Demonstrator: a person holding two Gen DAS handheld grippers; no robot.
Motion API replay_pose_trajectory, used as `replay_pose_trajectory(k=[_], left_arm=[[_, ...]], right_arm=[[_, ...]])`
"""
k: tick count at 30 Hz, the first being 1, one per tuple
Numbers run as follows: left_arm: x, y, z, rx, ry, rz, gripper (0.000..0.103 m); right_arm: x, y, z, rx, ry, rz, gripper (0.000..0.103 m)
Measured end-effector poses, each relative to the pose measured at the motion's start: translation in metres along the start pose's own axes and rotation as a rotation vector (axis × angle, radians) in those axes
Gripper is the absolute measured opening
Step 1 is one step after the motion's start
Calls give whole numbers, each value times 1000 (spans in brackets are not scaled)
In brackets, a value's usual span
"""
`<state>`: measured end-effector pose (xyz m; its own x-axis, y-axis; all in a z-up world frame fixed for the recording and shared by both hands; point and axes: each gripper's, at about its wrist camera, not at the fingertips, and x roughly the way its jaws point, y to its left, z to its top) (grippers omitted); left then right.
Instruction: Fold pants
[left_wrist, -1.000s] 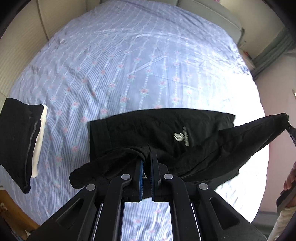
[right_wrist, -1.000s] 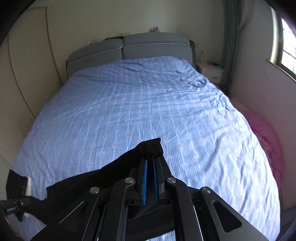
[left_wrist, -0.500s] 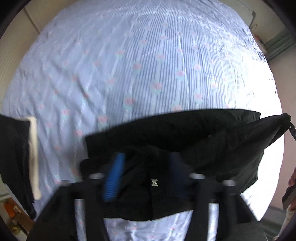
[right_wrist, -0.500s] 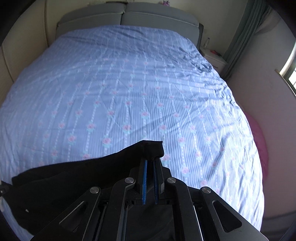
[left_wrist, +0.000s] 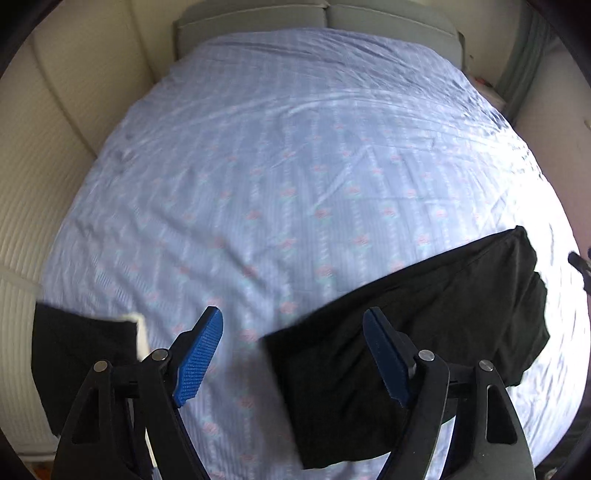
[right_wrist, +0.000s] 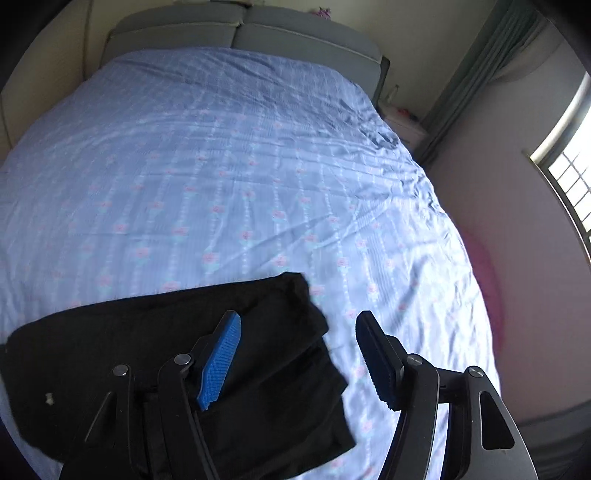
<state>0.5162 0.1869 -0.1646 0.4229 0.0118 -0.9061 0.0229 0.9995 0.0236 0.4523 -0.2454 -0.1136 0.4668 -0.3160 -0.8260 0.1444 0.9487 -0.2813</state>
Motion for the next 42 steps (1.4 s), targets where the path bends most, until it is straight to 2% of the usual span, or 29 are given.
replay_pose_trajectory(k=[2, 5, 8, 11, 15, 20, 21, 23, 24, 25, 27, 29, 35, 37, 42], left_arm=[[5, 18, -29, -53, 2, -39, 77], [23, 35, -63, -124, 61, -91, 66], [41, 42, -80, -170, 102, -137, 60], [53, 40, -80, -159, 103, -175, 60], [73, 33, -69, -129, 116, -237, 60], [98, 21, -55, -105, 161, -317, 60], [102, 19, -53, -96, 167, -318, 59], [112, 16, -52, -93, 184, -319, 48], [117, 15, -52, -98, 205, -323, 38], [119, 15, -52, -109, 206, -317, 34], [116, 18, -52, -110, 188, -316, 22], [109, 25, -50, -142, 164, -338, 16], [102, 39, -35, -181, 115, -353, 16], [109, 41, -33, -173, 121, -307, 16], [129, 43, -38, -185, 178, -250, 20]], right_arm=[[-18, 22, -19, -37, -11, 63, 71], [-33, 51, -54, -54, -1, 144, 71], [-31, 72, -87, -34, 72, 230, 71], [-21, 84, -114, -3, 167, 259, 71], [-12, 84, -132, 71, 254, 269, 71], [-15, 89, -141, 132, 289, 227, 71], [-16, 89, -142, 144, 292, 226, 71], [-21, 90, -145, 173, 300, 229, 71], [-22, 93, -147, 177, 303, 228, 71], [-26, 94, -147, 172, 301, 223, 71], [-28, 96, -146, 150, 293, 203, 71], [-31, 99, -146, 137, 290, 190, 71], [-37, 108, -140, 162, 284, 217, 71], [-40, 112, -137, 153, 274, 219, 71], [-39, 112, -132, 151, 258, 187, 71]])
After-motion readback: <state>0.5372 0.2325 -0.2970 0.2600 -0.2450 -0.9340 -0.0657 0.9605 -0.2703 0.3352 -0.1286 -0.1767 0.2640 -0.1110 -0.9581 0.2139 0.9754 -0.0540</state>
